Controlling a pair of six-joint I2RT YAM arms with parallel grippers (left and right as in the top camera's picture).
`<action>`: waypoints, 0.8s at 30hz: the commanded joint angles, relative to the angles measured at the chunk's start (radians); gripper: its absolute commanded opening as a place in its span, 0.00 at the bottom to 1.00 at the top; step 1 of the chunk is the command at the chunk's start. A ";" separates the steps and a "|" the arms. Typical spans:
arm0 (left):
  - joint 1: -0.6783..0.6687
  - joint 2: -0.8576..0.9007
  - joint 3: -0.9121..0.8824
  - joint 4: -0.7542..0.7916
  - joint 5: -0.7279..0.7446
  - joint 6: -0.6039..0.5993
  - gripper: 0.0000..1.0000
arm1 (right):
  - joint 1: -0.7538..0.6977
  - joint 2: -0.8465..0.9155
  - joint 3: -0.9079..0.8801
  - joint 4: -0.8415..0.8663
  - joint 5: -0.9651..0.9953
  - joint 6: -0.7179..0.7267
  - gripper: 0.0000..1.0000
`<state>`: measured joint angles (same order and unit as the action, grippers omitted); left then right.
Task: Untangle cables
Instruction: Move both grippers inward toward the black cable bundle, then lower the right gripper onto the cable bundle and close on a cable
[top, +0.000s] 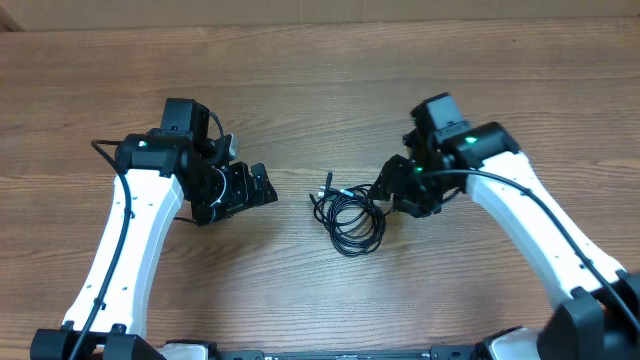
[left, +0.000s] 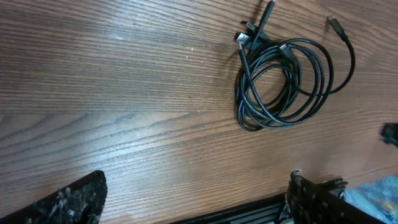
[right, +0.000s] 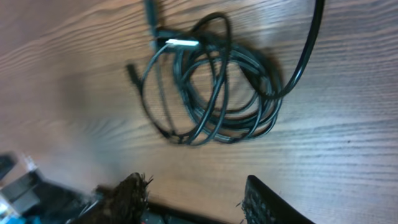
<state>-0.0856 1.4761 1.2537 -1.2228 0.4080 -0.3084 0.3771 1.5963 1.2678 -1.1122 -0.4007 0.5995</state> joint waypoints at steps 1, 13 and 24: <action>-0.007 0.019 0.021 0.000 0.010 -0.006 0.93 | 0.034 0.047 -0.005 0.011 0.114 0.117 0.49; -0.007 0.029 0.021 0.008 0.011 -0.006 0.96 | 0.045 0.169 -0.005 0.091 0.126 0.153 0.46; -0.007 0.029 0.021 0.008 0.010 -0.006 0.97 | 0.045 0.187 -0.005 0.132 0.116 0.156 0.30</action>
<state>-0.0856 1.4975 1.2537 -1.2156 0.4080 -0.3088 0.4202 1.7779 1.2675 -0.9859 -0.2836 0.7498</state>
